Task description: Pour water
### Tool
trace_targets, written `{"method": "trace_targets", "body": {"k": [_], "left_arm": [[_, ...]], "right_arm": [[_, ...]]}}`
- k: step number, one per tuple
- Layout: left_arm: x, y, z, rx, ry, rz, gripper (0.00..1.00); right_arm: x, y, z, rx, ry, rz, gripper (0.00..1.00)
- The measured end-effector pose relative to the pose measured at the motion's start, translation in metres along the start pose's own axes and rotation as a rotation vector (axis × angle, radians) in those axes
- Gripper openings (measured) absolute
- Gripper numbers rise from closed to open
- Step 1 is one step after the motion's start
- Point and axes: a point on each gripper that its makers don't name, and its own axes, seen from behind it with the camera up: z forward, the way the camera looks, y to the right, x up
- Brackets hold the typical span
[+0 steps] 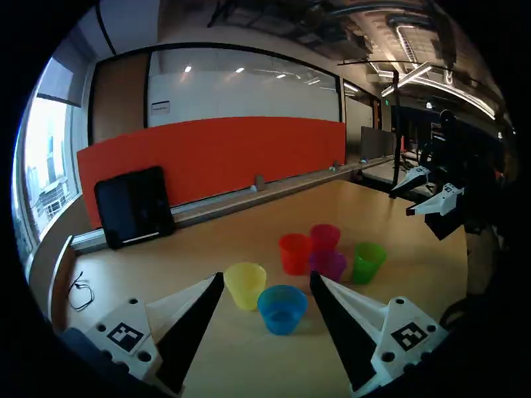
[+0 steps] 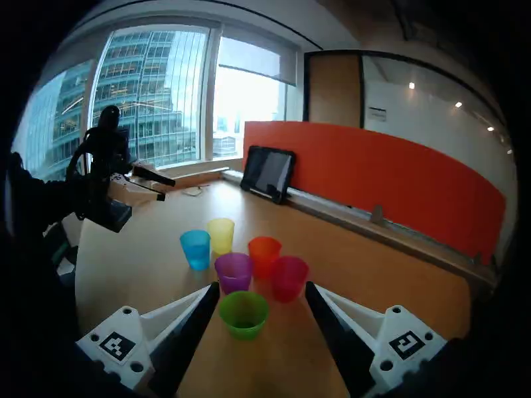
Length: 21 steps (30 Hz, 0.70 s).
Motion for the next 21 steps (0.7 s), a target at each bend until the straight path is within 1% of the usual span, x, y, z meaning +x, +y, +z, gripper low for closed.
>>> {"method": "trace_targets", "body": {"k": [9,15,21], "left_arm": [[-0.038,0.004,0.011,-0.016,-0.068,-0.003,0.96],[-0.063,0.011,0.018,-0.042,-0.118,-0.015,0.96],[-0.087,0.017,0.027,-0.065,-0.176,-0.009,0.96]], "right_arm": [[-0.038,-0.006,0.013,0.034,-0.071,0.009,1.0],[-0.063,-0.01,0.022,0.051,-0.12,0.004,1.0],[-0.082,-0.016,0.032,0.07,-0.158,-0.005,1.0]]}}
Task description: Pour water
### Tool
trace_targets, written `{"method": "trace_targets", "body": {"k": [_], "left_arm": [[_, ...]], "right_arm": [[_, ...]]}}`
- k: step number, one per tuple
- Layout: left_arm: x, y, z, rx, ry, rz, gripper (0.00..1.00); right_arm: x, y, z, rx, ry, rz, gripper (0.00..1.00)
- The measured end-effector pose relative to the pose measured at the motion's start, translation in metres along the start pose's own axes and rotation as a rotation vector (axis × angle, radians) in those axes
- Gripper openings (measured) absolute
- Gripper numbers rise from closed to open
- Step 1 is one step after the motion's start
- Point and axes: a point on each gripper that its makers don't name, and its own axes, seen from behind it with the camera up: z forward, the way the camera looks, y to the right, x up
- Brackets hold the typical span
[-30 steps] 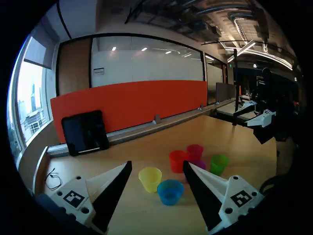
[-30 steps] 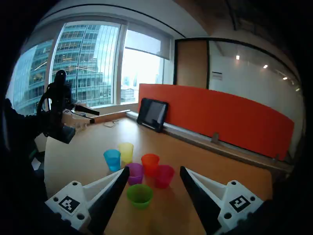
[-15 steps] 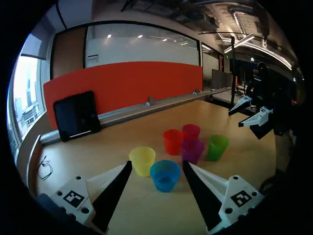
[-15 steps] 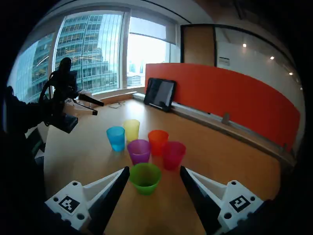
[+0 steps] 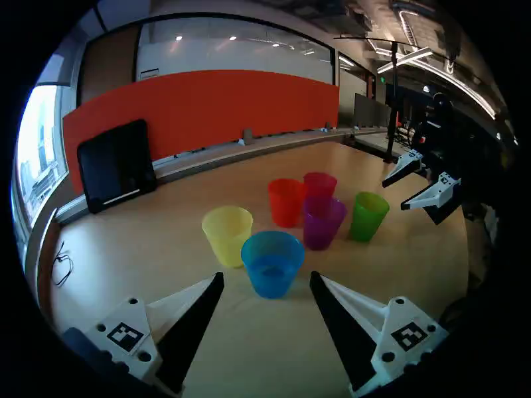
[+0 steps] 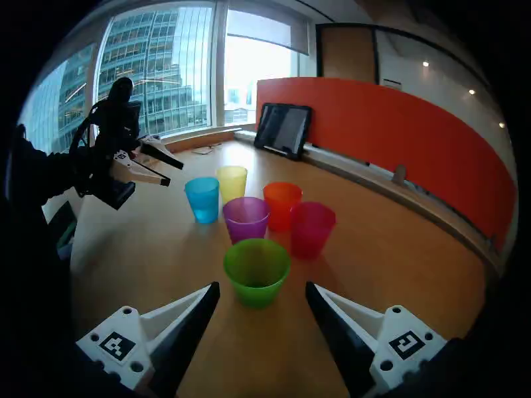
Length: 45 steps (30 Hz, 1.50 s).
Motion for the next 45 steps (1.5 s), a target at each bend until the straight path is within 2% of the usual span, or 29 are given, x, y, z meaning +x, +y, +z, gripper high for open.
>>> {"method": "trace_targets", "body": {"k": [9,21,30,45], "left_arm": [[-0.018,0.001,0.023,-0.027,-0.069,0.003,0.96],[-0.023,0.004,0.054,-0.059,-0.119,0.008,0.96],[-0.016,0.008,0.07,-0.077,-0.11,0.006,0.96],[-0.005,0.005,0.078,-0.054,-0.074,0.007,0.96]], "right_arm": [[-0.015,-0.002,0.015,0.015,-0.034,0.001,1.0],[-0.022,-0.005,0.039,0.035,-0.071,-0.02,1.0],[-0.02,-0.009,0.053,0.052,-0.085,-0.024,1.0],[-0.013,-0.012,0.062,0.059,-0.084,-0.032,1.0]]}}
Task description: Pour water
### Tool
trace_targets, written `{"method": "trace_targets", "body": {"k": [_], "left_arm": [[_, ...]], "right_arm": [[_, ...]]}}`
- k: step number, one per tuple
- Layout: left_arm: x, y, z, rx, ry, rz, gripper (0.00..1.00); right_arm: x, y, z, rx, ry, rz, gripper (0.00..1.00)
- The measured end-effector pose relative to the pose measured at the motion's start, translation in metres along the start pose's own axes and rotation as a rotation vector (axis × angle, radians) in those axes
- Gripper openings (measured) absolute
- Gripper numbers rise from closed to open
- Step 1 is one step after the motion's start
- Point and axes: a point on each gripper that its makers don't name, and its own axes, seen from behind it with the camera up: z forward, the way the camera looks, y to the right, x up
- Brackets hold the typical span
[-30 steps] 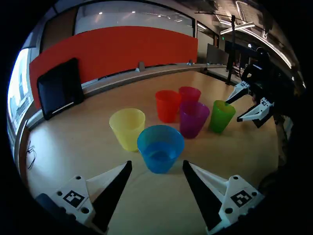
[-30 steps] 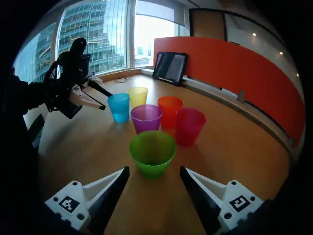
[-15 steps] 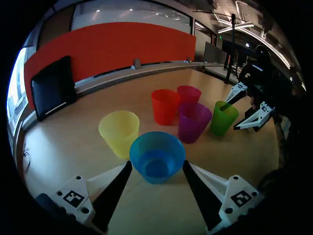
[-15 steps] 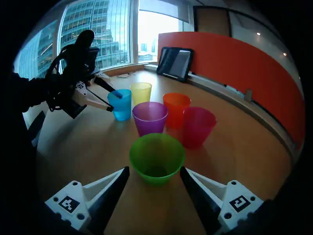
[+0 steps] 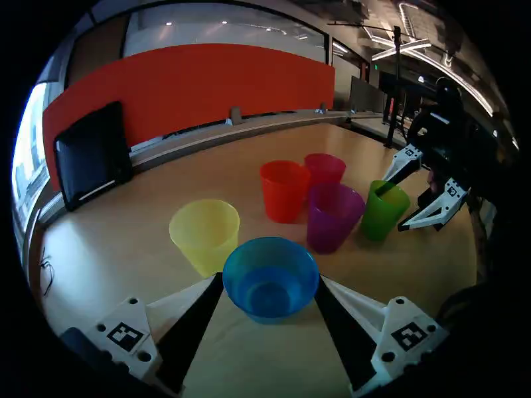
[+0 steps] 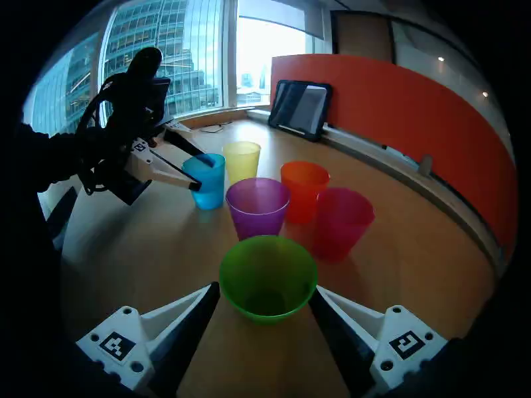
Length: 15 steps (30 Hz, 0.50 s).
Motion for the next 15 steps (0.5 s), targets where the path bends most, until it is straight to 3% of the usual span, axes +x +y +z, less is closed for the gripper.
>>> {"method": "trace_targets", "body": {"k": [6,15], "left_arm": [[-0.0001,0.0,0.0027,0.006,-0.003,-0.002,0.96],[-0.0012,0.0021,0.0017,0.008,-0.009,0.016,0.87]], "right_arm": [[-0.0003,-0.0002,-0.0003,-0.001,-0.002,0.001,1.0],[0.0,0.0002,-0.0016,-0.002,-0.003,-0.001,1.0]]}}
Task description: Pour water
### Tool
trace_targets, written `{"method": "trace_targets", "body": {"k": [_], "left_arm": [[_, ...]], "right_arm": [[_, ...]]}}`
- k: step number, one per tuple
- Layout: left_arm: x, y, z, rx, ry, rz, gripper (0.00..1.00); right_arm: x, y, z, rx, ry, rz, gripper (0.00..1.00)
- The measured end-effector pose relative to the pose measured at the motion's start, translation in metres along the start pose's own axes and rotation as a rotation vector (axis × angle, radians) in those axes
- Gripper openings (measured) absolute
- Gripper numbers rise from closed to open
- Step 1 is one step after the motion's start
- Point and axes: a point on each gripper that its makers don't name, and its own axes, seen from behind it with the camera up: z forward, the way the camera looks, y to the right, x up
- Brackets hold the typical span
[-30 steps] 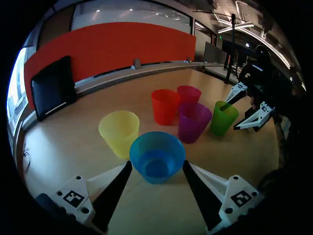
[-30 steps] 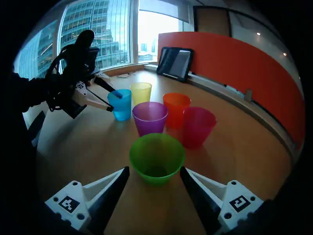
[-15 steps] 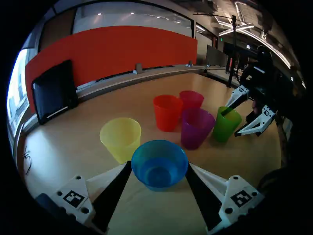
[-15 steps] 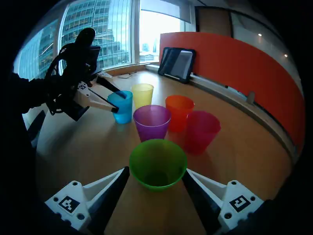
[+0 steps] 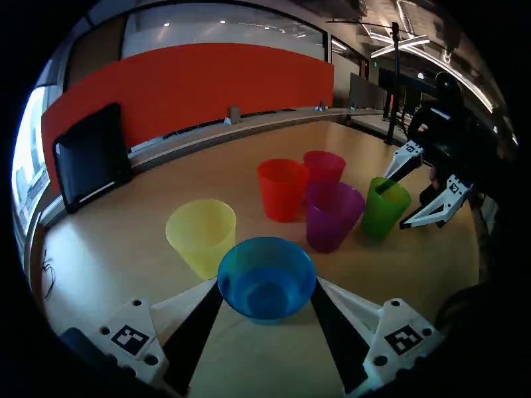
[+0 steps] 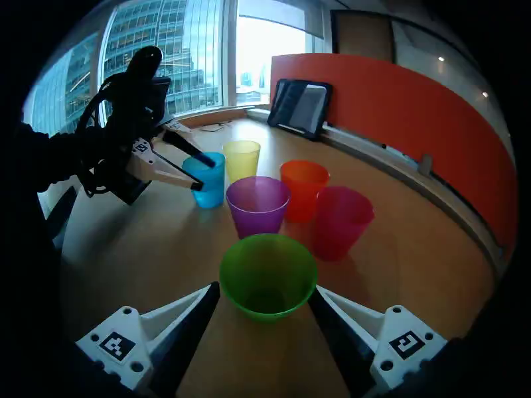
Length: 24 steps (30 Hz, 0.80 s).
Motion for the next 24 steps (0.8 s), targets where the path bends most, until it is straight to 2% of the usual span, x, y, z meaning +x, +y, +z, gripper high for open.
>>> {"method": "trace_targets", "body": {"k": [9,20,24], "left_arm": [[0.001,0.0,-0.005,0.0,0.01,0.003,0.87],[0.014,0.002,-0.023,0.006,0.053,-0.007,0.87],[0.019,0.002,-0.031,0.014,0.072,-0.011,0.87]], "right_arm": [[0.001,0.0,0.0,-0.004,0.004,0.0,1.0],[0.007,-0.002,0.001,-0.014,0.023,0.005,1.0],[0.009,-0.001,0.002,-0.026,0.035,0.017,0.94]]}}
